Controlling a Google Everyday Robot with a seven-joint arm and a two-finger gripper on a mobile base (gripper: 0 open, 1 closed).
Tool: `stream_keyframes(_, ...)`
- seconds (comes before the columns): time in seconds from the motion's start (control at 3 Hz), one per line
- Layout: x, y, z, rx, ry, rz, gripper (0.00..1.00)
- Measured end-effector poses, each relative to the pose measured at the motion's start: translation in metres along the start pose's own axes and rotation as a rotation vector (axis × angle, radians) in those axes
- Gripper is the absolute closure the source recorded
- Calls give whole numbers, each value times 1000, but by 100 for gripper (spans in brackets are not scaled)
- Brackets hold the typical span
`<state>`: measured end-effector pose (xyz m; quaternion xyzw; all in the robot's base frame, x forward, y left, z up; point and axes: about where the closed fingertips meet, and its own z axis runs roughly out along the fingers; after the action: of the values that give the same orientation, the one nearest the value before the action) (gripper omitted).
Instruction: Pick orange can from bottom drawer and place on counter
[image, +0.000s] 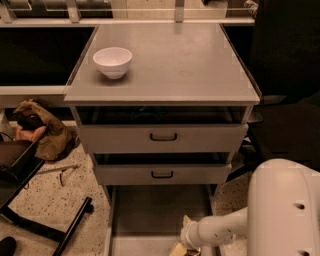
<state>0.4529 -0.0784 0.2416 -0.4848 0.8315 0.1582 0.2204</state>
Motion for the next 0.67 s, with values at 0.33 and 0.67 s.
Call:
stream_keyframes(0.33,19,-3,-4,94,5,74,0)
stream_keyframes(0.67,25,-23,7,197,-8,134,0)
